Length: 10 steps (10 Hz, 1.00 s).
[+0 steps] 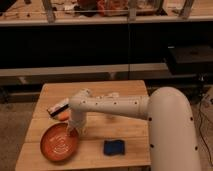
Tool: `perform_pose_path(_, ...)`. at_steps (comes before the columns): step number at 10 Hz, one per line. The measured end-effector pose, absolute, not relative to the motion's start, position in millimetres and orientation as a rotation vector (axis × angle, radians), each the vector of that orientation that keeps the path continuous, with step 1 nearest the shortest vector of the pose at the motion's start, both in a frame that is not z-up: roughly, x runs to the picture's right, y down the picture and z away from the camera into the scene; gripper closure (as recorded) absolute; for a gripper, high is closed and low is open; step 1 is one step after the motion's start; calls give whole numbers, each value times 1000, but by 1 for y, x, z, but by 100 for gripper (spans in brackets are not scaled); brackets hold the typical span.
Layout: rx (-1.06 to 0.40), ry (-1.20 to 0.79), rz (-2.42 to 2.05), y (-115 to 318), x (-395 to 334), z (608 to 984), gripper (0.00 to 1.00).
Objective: Drag the ceramic bowl in a circle
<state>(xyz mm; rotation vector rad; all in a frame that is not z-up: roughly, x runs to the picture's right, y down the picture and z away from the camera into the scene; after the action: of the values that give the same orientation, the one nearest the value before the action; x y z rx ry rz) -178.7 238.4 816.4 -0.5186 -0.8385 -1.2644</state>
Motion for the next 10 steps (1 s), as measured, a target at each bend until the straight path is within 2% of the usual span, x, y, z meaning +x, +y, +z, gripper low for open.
perform_pose_path(10,-520,-836,-1259,233,-178,814,48)
